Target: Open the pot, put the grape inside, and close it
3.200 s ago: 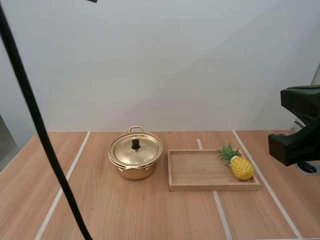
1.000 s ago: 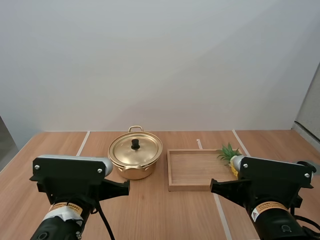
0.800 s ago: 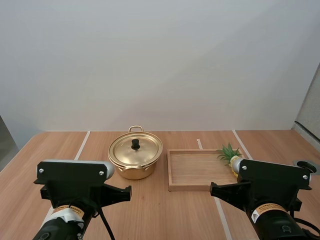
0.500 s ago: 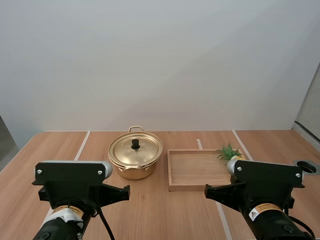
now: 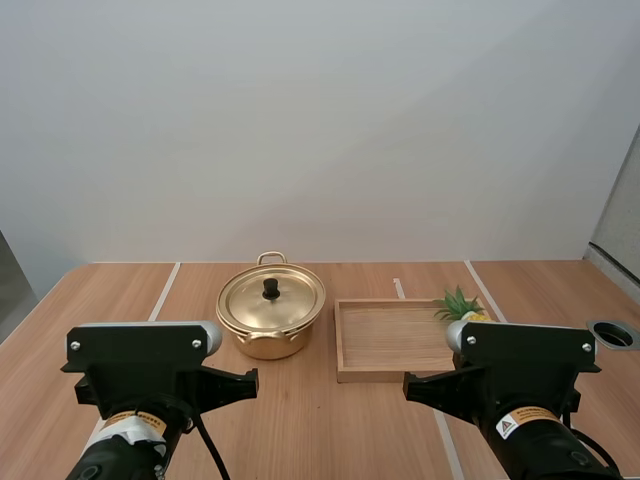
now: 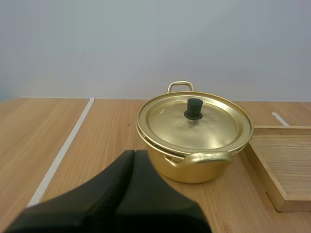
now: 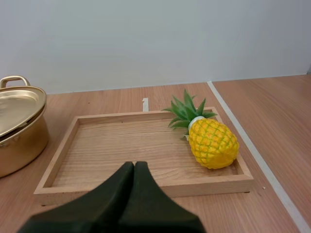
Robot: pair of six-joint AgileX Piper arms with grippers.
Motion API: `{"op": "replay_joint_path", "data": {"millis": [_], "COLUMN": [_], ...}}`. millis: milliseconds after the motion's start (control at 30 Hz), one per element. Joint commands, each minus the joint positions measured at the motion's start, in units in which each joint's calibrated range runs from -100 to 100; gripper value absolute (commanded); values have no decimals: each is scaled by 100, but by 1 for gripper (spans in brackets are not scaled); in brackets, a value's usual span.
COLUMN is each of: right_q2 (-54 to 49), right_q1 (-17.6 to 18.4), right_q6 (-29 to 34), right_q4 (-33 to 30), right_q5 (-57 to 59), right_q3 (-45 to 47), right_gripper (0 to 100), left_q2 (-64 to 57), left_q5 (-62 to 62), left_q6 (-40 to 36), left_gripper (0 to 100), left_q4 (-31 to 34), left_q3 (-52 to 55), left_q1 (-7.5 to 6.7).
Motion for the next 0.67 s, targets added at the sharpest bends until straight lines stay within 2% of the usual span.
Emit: {"op": "replay_joint_path", "data": {"millis": [0,100,467,633], "right_q2": [-30,-30,-30,-30], "right_q1": [-4,-4,4,233], "right_q6": [-64,-73,-73,-73], "right_q4": [40,-134,-124,-124], "right_q5": [-88,-85,-104,-104], "right_q3": [10,10,10,10], "right_gripper": [0,0,0,0], "left_q2": [-36,-36,-36,-36], "left_q5": [4,4,4,4], "left_q6": [-71,-71,-71,-71], "left_gripper": [0,0,0,0], "left_q4": [-66,-66,-66,-66], "left_q3": [14,14,14,14], "left_q1": [12,12,12,12]}}
